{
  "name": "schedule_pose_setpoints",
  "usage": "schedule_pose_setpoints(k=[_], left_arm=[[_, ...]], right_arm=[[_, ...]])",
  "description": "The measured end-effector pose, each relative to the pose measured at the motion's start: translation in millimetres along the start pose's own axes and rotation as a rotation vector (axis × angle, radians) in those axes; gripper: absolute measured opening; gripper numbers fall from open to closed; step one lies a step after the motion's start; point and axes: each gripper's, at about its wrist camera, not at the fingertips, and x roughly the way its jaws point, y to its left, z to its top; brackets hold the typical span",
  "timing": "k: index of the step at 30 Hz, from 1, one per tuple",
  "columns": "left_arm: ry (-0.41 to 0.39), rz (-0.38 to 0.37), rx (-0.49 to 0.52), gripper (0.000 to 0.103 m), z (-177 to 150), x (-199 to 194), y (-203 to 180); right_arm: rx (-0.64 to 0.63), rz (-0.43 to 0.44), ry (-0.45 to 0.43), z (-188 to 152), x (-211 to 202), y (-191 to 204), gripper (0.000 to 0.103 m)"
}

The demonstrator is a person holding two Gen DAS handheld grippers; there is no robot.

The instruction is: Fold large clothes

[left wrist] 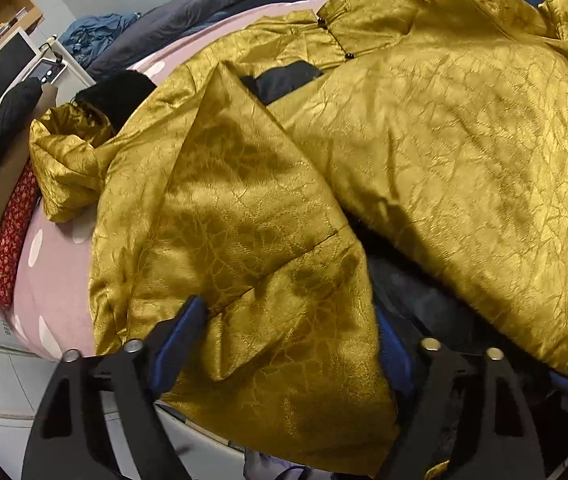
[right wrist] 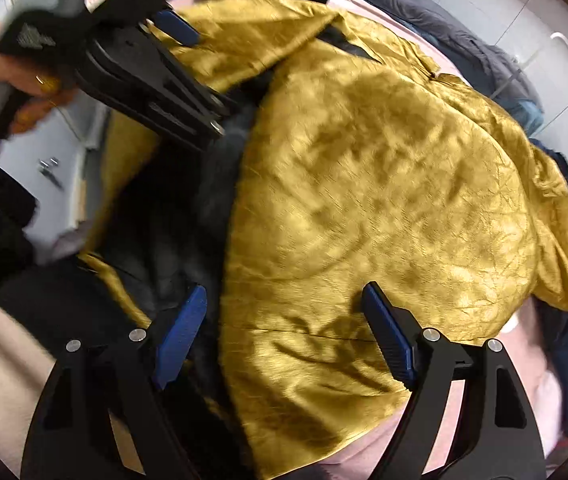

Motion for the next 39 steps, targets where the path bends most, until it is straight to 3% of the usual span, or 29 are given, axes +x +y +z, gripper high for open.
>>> schedule_pose_setpoints(k=[1,5,7,14,17,19,23,25,28,29,32,33,34,35,36,37,39], left_arm=[[0.007,-0.005,0.005,0.062,-0.2,2.0,1.1],[0.034,-0.053,0.058,0.038,0.4,-0.5,9.3],[0.044,-0.092,0.105,0.024,-1.7,-7.7,19.5],[-0.073,-0.397,0.230,0.021,-35.4,-54.9,66.2],[-0.049,-0.526,0.229,0.019,-59.1,-60.5,83.2],[-0.024,-0.561,0.261,0.019,-78.8,-60.3,88.6],[0.126,-0.579,0.290,0.016,-126.1,-37.5,93.3],[0.220,-0.602,0.292,0.016,-146.1,-19.3,94.6],[0.363,-0.567,0.336,0.016,-176.1,9.7,89.6],[0.364,-0.557,0.335,0.016,-178.6,11.4,90.9],[0.292,-0.629,0.226,0.017,-163.7,2.5,111.1],[0.254,-0.625,0.199,0.022,-156.3,-2.7,118.7],[0.208,-0.618,0.160,0.035,-145.7,-10.1,128.9],[0.179,-0.608,0.133,0.043,-137.7,-15.5,135.4],[0.142,-0.583,0.109,0.054,-125.1,-23.7,140.6],[0.115,-0.577,0.107,0.055,-115.8,-30.6,140.0],[0.047,-0.581,0.118,0.058,-97.0,-42.2,131.2]], right_arm=[[-0.014,-0.019,0.007,-2.1,4.7,2.1,0.077],[-0.060,-0.067,0.027,-16.4,7.0,-3.9,0.019],[-0.007,-0.026,0.010,-22.5,-3.7,-14.4,0.015],[0.257,0.188,-0.028,-56.6,-49.1,-87.7,0.006],[0.287,0.310,-0.016,-82.8,-56.3,-107.7,0.005],[0.291,0.341,0.030,-100.1,-52.1,-114.7,0.005],[0.269,0.348,0.131,-136.6,-46.7,-113.6,0.003],[0.268,0.328,0.211,-155.6,-36.3,-114.4,0.003],[0.286,0.268,0.288,-175.8,-25.1,-122.2,0.003],[0.325,0.284,0.290,-179.6,-25.2,-127.7,0.003],[0.474,0.350,0.172,-171.0,-42.9,-150.6,0.005],[0.522,0.396,0.120,-164.2,-50.1,-158.8,0.015],[0.552,0.412,0.084,-159.0,-55.1,-164.1,0.026],[0.580,0.404,0.038,-152.2,-62.1,-169.0,0.056],[0.591,0.370,-0.011,-143.4,-70.0,-170.8,0.069],[0.571,0.325,-0.080,-133.8,-81.2,-168.2,0.069],[0.466,0.329,-0.150,-115.3,-92.6,-153.5,0.069]])
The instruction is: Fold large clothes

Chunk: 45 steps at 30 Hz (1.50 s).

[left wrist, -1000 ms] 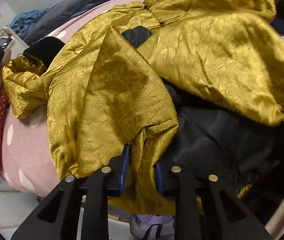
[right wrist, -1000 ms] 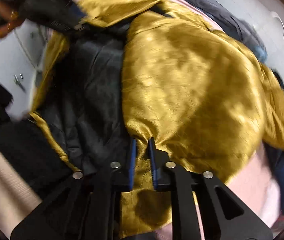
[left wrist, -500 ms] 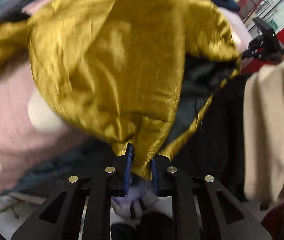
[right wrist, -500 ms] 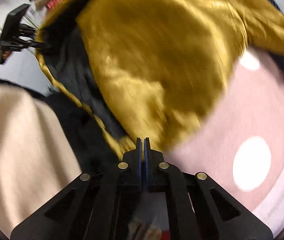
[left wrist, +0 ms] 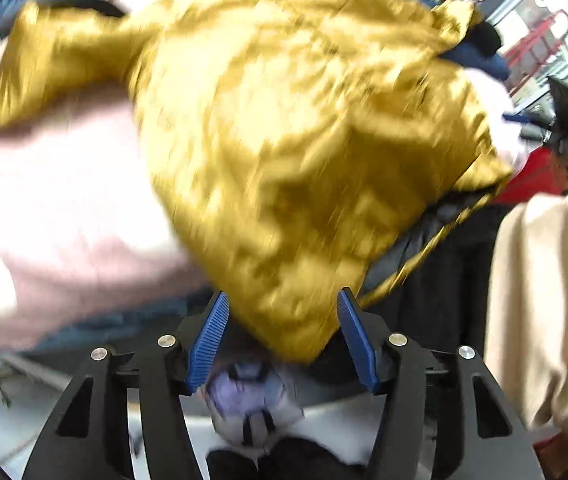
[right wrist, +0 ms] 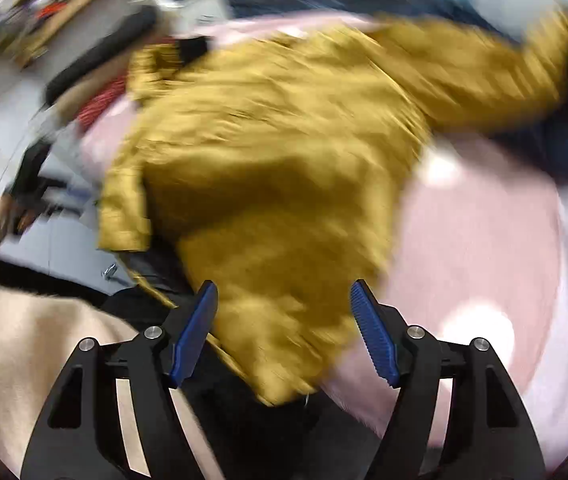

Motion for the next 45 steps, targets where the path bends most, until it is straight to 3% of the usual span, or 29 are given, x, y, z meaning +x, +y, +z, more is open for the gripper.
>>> schedule_pose_setpoints(k=[2,5,8,10,12,13,16,18,19,21,23,28,29,30,32,33,35,37,39,41,43,45], left_arm=[[-0.051,-0.003,0.014,0.064,13.7,-2.4,-15.4],[-0.105,0.013,0.052,0.069,41.6,6.2,-42.5],[-0.121,-0.005,0.088,0.071,57.1,14.8,-69.8],[-0.115,-0.008,0.125,0.071,64.3,23.5,-83.0],[-0.103,-0.014,0.168,0.072,65.2,27.3,-94.4],[-0.102,-0.019,0.177,0.072,65.7,28.3,-97.2],[-0.094,-0.042,0.164,0.072,68.4,28.5,-96.9],[-0.114,-0.052,0.159,0.073,70.0,24.8,-95.1],[-0.122,-0.055,0.154,0.074,72.6,24.8,-94.4],[-0.133,-0.048,0.153,0.074,80.9,28.1,-96.4],[-0.140,-0.056,0.151,0.074,90.0,35.7,-101.3],[-0.117,-0.029,0.198,0.075,112.4,70.3,-135.2],[-0.102,-0.014,0.215,0.075,116.0,80.2,-145.1],[-0.086,0.008,0.225,0.075,117.7,88.0,-150.7],[-0.010,0.032,0.242,0.074,117.2,112.2,-160.5],[0.019,0.033,0.245,0.074,114.7,121.3,-162.6],[0.056,0.069,0.255,0.073,105.4,137.0,-165.2],[0.075,0.095,0.286,0.073,92.5,146.5,-167.7],[0.060,0.085,0.284,0.074,85.0,145.9,-167.2],[0.065,0.055,0.243,0.075,81.0,144.4,-164.0],[0.088,0.025,0.230,0.077,77.8,143.3,-165.0],[0.093,0.025,0.243,0.078,74.0,141.2,-167.9]], right_arm=[[-0.148,0.006,0.030,7.5,9.5,29.4,0.069],[-0.341,-0.070,0.105,-2.3,48.7,68.1,0.069],[-0.420,-0.147,0.208,-14.1,90.6,80.2,0.066],[-0.387,-0.161,0.225,-16.9,102.3,73.0,0.053],[-0.377,-0.206,0.272,-19.2,109.9,62.7,0.001],[-0.377,-0.239,0.299,-22.3,113.9,57.7,0.000],[-0.338,-0.184,0.370,-35.1,98.0,39.3,0.000],[-0.330,-0.197,0.416,-43.5,88.0,29.1,0.000],[-0.301,-0.200,0.481,-52.8,82.4,16.3,0.000],[-0.265,-0.210,0.518,-61.1,73.3,2.5,0.001],[-0.203,-0.140,0.510,-59.8,58.6,-5.8,0.001],[-0.079,0.028,0.214,-7.6,20.6,-0.3,0.004],[-0.036,0.064,0.143,5.5,18.5,0.2,0.014],[-0.021,0.068,0.110,16.9,21.3,-1.3,0.037],[-0.010,0.004,0.034,38.9,29.4,5.4,0.069],[-0.004,-0.036,-0.001,48.3,38.2,8.8,0.070],[0.017,-0.035,0.009,52.3,60.5,8.1,0.070],[0.034,-0.058,0.086,45.3,91.9,5.6,0.070],[-0.049,-0.168,0.246,16.2,123.4,12.6,0.070],[-0.206,-0.242,0.221,-4.8,122.1,32.9,0.070],[-0.341,-0.313,0.294,-20.8,124.4,50.1,0.071],[-0.353,-0.330,0.351,-26.6,120.5,53.3,0.071]])
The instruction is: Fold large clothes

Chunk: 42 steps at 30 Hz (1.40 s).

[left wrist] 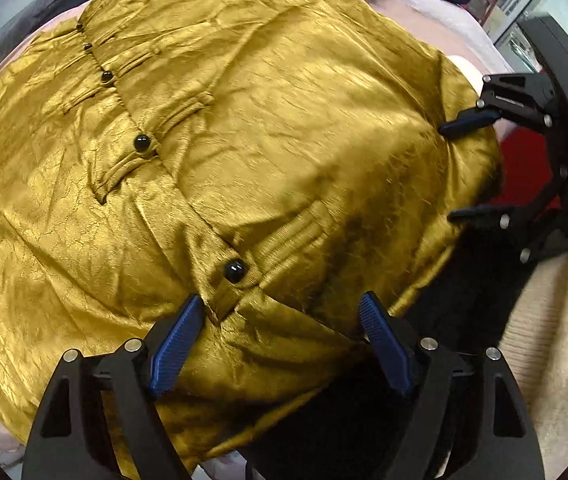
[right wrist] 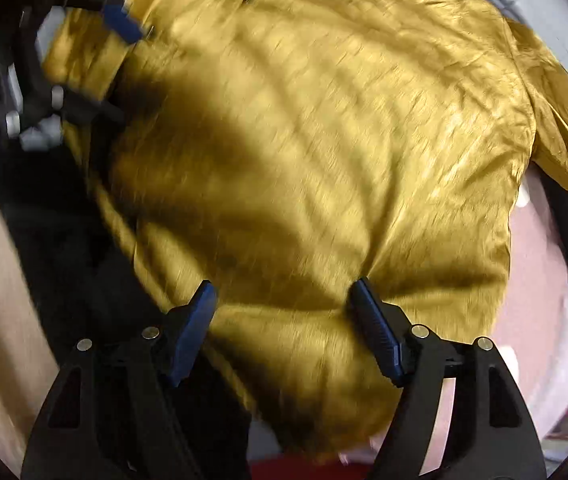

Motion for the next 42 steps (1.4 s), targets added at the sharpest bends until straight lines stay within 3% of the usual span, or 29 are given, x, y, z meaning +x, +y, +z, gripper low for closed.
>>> schedule_pose_setpoints(k=[1,4,7,8,9,13,14,16,18,21,24,27,31,37,42], left_arm=[[0.002,0.007,0.010,0.078,-0.5,-1.6,-1.2],[-0.017,-0.012,-0.013,0.078,7.3,-17.3,3.3],[-0.149,-0.059,-0.079,0.085,25.0,-51.3,19.8],[-0.189,-0.051,-0.100,0.090,32.3,-60.5,27.4],[-0.217,-0.031,-0.112,0.097,38.0,-65.6,33.6],[-0.265,0.154,-0.174,0.096,61.5,-61.0,63.5],[-0.249,0.204,-0.201,0.096,65.1,-54.3,72.3],[-0.141,0.331,-0.245,0.094,66.9,-28.5,89.0],[-0.086,0.329,-0.245,0.092,64.9,-9.5,91.7],[-0.083,0.322,-0.239,0.092,53.0,3.0,85.2],[-0.097,0.296,-0.325,0.092,49.3,4.7,91.8],[-0.071,0.295,-0.304,0.095,52.5,4.0,96.8],[-0.035,0.300,-0.280,0.097,60.5,7.7,102.9],[-0.041,0.322,-0.297,0.098,77.0,15.3,114.7],[-0.058,0.333,-0.302,0.098,77.1,11.2,116.6]], right_arm=[[0.040,0.029,0.009,-1.0,-1.1,-6.2,0.071],[0.219,0.223,-0.007,0.1,-20.2,-38.2,0.071],[0.393,0.376,-0.210,10.7,-57.1,-73.7,0.072],[0.442,0.397,-0.269,16.6,-64.9,-84.0,0.078],[0.483,0.400,-0.311,24.8,-68.9,-92.7,0.083],[0.509,0.300,-0.330,69.5,-57.2,-103.0,0.083],[0.516,0.281,-0.333,77.9,-52.6,-103.9,0.083],[0.536,0.207,-0.275,86.1,-38.7,-110.0,0.083],[0.541,0.207,-0.208,85.2,-22.0,-107.0,0.083],[0.520,0.197,-0.110,66.4,6.9,-89.9,0.083],[0.434,0.109,-0.155,52.9,1.6,-68.9,0.084],[0.440,0.113,-0.169,46.1,-4.3,-64.3,0.084],[0.672,0.310,-0.319,26.7,-30.3,-105.6,0.084],[1.179,0.457,-0.668,-38.8,-72.4,-219.8,0.084],[1.502,0.588,-0.858,-103.9,-84.1,-301.3,0.084]])
